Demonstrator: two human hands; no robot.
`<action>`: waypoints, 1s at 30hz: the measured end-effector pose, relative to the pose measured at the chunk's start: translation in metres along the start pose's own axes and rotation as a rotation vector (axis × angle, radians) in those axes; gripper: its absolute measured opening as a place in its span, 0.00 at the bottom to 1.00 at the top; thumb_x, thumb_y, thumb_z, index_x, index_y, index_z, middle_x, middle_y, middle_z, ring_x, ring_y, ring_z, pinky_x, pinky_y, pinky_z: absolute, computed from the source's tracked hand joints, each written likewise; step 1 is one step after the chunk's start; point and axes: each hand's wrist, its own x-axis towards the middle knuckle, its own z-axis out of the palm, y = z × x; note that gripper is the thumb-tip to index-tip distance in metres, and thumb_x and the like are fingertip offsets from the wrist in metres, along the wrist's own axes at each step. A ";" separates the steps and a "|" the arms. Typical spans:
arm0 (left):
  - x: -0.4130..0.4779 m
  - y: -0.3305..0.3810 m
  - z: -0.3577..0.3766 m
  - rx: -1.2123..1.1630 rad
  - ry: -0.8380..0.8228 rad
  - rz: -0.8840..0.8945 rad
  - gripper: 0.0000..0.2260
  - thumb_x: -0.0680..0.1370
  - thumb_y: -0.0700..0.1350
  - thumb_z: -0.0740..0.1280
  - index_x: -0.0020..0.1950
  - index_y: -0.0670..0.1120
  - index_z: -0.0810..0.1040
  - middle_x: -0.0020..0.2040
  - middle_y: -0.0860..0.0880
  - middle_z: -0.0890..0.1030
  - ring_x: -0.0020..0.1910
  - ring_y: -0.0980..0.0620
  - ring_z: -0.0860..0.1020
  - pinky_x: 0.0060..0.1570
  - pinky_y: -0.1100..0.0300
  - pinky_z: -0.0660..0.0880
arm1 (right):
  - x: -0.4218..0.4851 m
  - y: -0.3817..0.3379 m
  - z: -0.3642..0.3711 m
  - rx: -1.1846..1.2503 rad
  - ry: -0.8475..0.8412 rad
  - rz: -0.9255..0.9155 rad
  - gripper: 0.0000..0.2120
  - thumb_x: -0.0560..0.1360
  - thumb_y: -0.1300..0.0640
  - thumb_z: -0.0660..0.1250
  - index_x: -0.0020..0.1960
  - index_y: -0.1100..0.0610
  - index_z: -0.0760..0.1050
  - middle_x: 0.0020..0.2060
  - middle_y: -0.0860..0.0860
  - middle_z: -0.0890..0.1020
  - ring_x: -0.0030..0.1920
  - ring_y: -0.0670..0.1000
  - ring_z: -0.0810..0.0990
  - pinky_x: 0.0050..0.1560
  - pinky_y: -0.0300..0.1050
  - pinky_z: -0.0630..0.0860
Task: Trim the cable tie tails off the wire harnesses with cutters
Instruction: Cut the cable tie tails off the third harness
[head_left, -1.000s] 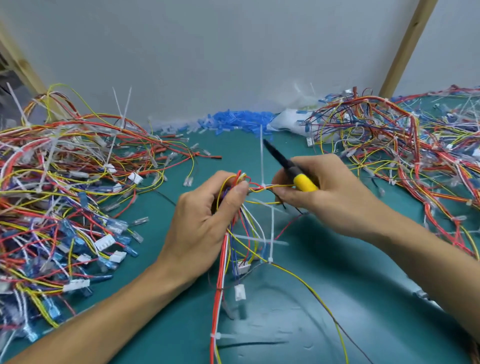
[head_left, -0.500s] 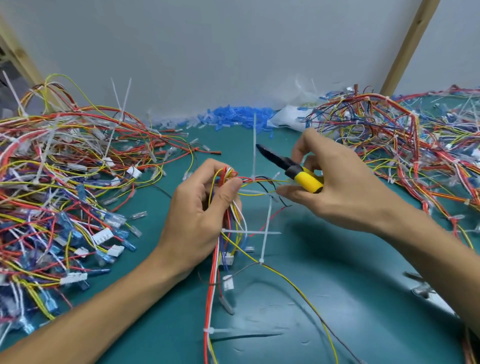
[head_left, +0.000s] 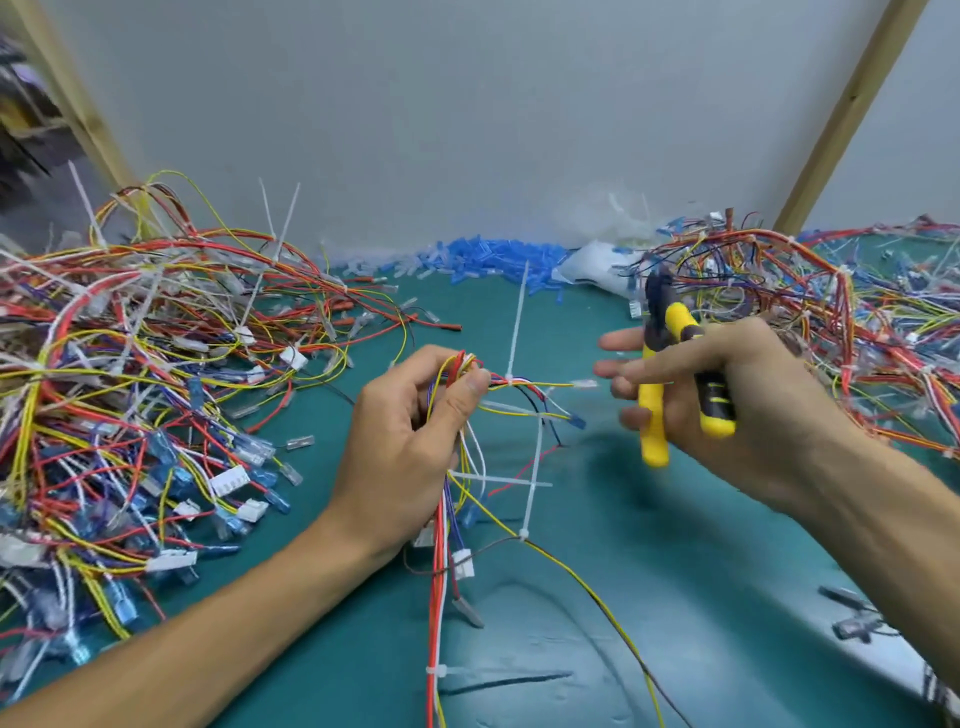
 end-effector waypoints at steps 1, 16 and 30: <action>0.000 0.000 0.000 0.001 0.007 0.001 0.08 0.81 0.51 0.68 0.47 0.48 0.80 0.29 0.44 0.62 0.26 0.44 0.59 0.23 0.49 0.61 | 0.001 0.002 0.002 -0.111 0.067 -0.129 0.17 0.69 0.66 0.77 0.56 0.66 0.81 0.44 0.59 0.81 0.41 0.54 0.76 0.40 0.48 0.71; -0.003 0.005 -0.003 -0.123 0.100 0.013 0.08 0.82 0.44 0.68 0.43 0.46 0.79 0.28 0.53 0.64 0.25 0.53 0.62 0.23 0.48 0.57 | -0.011 -0.005 0.005 -1.004 0.189 -0.686 0.10 0.62 0.54 0.72 0.43 0.55 0.82 0.31 0.57 0.77 0.33 0.62 0.74 0.33 0.56 0.75; -0.001 0.009 -0.003 -0.015 0.004 0.120 0.06 0.81 0.39 0.68 0.45 0.40 0.79 0.33 0.40 0.68 0.28 0.57 0.65 0.29 0.66 0.63 | -0.015 -0.008 0.007 -1.378 0.010 -0.664 0.24 0.63 0.41 0.59 0.52 0.47 0.83 0.39 0.42 0.81 0.39 0.49 0.79 0.40 0.53 0.79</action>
